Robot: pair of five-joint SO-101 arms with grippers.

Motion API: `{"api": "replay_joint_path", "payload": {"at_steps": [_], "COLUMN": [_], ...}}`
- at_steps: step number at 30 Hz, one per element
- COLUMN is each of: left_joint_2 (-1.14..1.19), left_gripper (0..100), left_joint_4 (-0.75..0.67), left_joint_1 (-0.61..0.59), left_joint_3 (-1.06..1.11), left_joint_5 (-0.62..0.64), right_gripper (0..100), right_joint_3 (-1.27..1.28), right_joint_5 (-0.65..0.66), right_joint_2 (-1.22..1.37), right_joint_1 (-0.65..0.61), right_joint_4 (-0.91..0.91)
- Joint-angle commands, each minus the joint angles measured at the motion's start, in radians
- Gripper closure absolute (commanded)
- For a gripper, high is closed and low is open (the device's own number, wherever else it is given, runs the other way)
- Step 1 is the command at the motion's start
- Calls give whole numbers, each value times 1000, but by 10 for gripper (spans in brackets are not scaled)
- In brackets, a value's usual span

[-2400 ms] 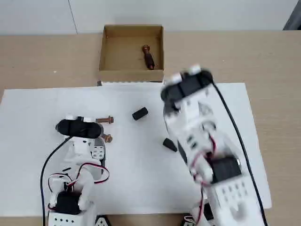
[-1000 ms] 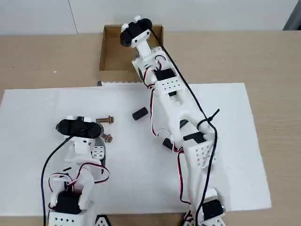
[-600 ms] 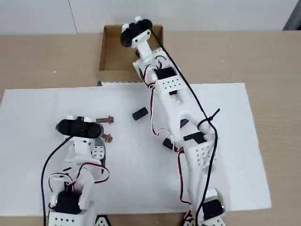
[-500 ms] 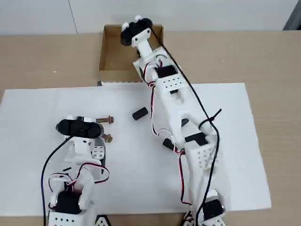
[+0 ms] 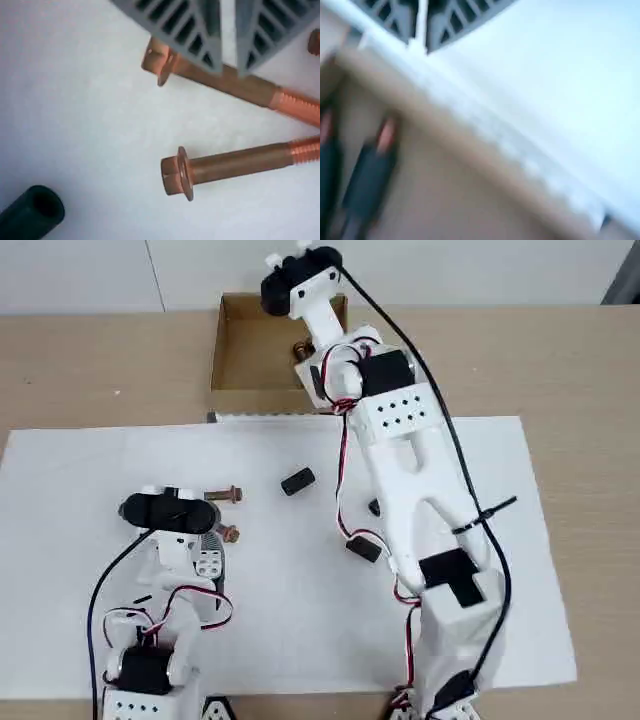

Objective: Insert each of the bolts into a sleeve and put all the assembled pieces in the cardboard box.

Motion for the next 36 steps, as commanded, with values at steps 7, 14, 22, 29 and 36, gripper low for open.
{"api": "replay_joint_path", "payload": {"at_steps": [7, 14, 22, 29, 36], "left_joint_2": [-9, -9, -9, -9, -9], "left_gripper": [994, 994, 994, 994, 994], "left_joint_4": [0, -2, -2, -2, -2], "left_joint_1": [-5, -5, -5, -5, 2], "left_joint_3": [-5, -5, -5, -5, -4], "left_joint_5": [-6, -6, -6, -6, -6], "right_gripper": [993, 991, 991, 991, 987], "right_joint_3": [-48, 49, 405, 628, 789], "right_joint_5": [11, 12, 61, 68, 216], "right_joint_2": [-174, -280, -522, -619, -587], "right_joint_1": [-19, -47, -79, -84, -84], "right_joint_4": [384, 473, 472, 464, 400]}}
